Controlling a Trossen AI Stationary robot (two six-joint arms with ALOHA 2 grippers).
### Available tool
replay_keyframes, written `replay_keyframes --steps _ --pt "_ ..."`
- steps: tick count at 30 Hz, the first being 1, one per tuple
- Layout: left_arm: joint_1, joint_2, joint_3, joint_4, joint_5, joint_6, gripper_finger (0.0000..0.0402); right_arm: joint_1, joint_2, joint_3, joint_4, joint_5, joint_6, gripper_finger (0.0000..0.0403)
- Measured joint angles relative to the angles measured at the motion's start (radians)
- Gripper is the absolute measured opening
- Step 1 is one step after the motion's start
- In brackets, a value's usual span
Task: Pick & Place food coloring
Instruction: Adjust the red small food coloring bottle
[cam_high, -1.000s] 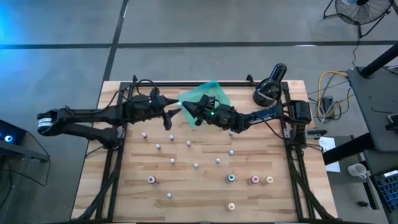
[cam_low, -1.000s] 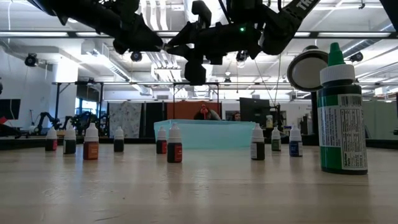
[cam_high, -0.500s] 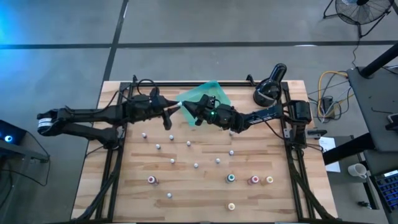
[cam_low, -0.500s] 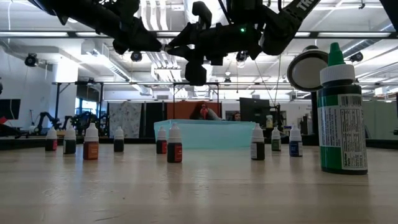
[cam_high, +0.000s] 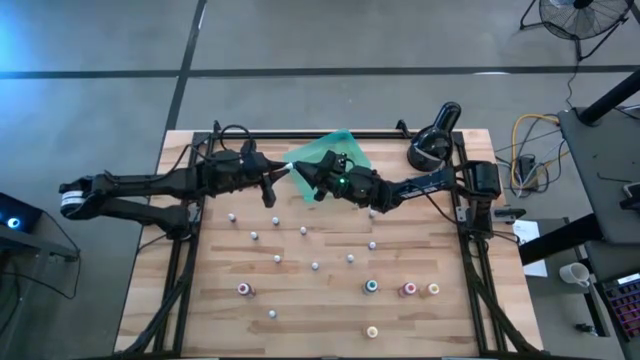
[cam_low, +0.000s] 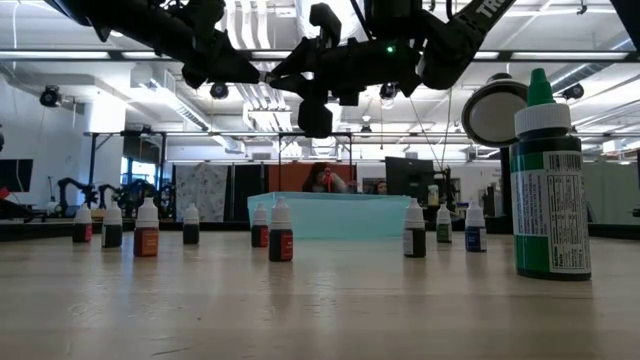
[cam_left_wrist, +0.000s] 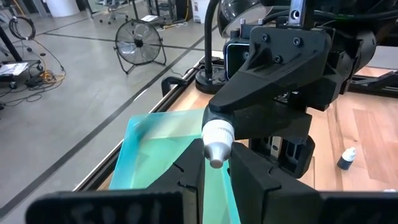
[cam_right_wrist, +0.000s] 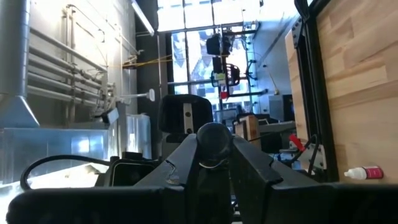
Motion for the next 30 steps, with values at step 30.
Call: replay_keyframes --steps 30 --pt "0.075 0.000 0.083 -0.117 0.015 0.103 0.0032 -0.004 -0.052 -0.010 -0.362 -0.118 -0.127 0.0215"
